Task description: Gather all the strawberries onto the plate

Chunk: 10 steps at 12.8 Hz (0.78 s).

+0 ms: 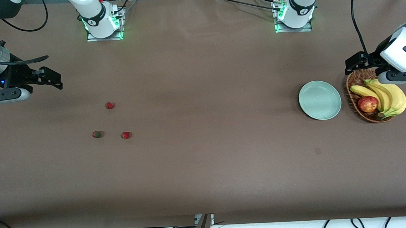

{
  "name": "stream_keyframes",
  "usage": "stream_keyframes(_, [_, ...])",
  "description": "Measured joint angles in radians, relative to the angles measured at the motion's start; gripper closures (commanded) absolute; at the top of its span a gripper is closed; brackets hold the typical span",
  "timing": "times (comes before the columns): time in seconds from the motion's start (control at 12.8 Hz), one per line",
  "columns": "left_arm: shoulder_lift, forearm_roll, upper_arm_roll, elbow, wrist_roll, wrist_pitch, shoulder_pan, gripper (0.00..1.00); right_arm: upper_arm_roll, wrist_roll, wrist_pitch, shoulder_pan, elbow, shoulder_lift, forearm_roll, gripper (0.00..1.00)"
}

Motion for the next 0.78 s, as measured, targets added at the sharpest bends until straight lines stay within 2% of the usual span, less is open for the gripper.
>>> stream_keyframes(0.78, [0.0,0.0,0.0,0.0,0.0,0.0,0.0,0.0,0.0,-0.001,0.017,0.0,0.0,0.0,0.0,0.0])
